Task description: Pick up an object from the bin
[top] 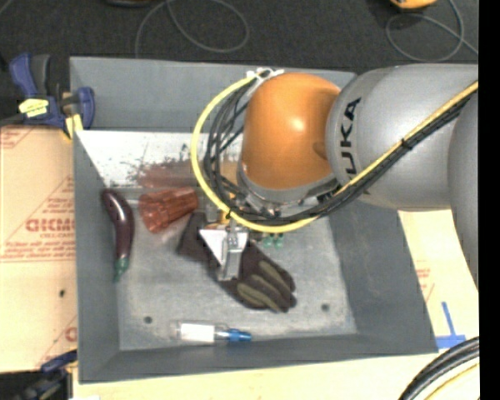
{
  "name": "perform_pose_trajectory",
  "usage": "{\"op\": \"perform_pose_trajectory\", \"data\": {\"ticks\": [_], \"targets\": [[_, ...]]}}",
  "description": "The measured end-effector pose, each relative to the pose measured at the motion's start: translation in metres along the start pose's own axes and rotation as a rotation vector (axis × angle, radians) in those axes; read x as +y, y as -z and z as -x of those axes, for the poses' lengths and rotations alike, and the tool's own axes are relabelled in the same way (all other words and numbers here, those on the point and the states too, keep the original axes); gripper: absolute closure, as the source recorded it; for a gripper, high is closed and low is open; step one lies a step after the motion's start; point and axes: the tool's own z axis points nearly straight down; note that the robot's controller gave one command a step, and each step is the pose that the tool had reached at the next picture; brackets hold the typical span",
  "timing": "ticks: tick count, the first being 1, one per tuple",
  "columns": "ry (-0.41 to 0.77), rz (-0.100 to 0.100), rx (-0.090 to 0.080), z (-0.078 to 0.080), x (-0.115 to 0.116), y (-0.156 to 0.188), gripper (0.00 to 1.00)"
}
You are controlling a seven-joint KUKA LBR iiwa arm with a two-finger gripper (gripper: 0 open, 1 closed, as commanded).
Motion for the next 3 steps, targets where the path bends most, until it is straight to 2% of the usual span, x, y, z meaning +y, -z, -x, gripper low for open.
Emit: {"op": "perform_pose_trajectory", "data": {"ticks": [1,2,3], "targets": [[0.064,0.001,-0.006,0.009,-0.012,-0.020,0.00],[0.066,0.000,-0.002,0.009,-0.029,-0.065,0.00],[-0.100,0.005,-0.015,0.011,-0.059,-0.103,0.00]]}}
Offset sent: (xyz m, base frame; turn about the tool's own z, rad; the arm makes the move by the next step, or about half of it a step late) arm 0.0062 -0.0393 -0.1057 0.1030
